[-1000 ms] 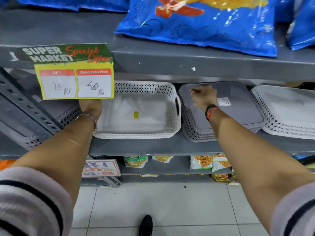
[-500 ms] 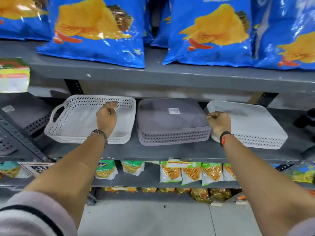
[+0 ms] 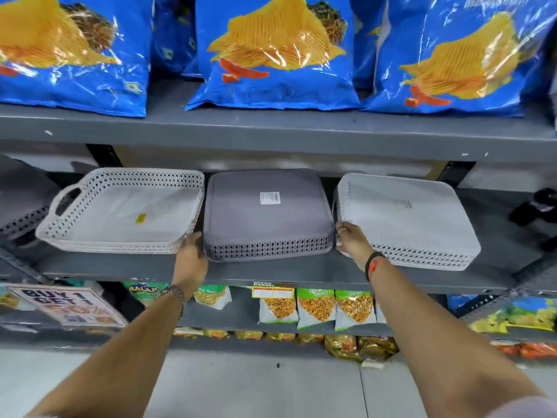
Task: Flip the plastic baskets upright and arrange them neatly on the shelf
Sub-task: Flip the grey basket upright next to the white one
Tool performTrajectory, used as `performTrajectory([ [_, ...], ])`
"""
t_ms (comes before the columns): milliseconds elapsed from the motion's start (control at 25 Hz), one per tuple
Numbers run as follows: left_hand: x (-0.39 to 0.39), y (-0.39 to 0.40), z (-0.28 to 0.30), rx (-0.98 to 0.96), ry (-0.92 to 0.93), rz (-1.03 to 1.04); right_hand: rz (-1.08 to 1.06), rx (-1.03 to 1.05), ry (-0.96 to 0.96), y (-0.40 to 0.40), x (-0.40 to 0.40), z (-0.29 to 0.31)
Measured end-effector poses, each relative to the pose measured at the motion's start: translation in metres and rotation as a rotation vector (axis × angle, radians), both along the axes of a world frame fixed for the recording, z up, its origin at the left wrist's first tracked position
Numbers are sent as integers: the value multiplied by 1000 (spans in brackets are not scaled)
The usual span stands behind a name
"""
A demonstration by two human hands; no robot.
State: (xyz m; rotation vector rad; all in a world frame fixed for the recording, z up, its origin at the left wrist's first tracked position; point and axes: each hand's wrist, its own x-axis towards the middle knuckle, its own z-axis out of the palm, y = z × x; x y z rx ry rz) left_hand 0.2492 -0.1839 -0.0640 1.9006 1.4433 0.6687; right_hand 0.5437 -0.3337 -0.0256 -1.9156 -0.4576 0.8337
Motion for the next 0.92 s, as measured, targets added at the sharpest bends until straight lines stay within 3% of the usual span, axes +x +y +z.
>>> performTrajectory([
  [240, 10, 10, -18, -100, 34, -46, -12, 53, 71, 29, 10, -36],
  [680, 14, 51, -36, -116, -148, -51, -148, 45, 26, 63, 12, -12],
  [920, 18, 44, -29, -151, -416, -32, -274, 236, 96, 49, 21, -13],
])
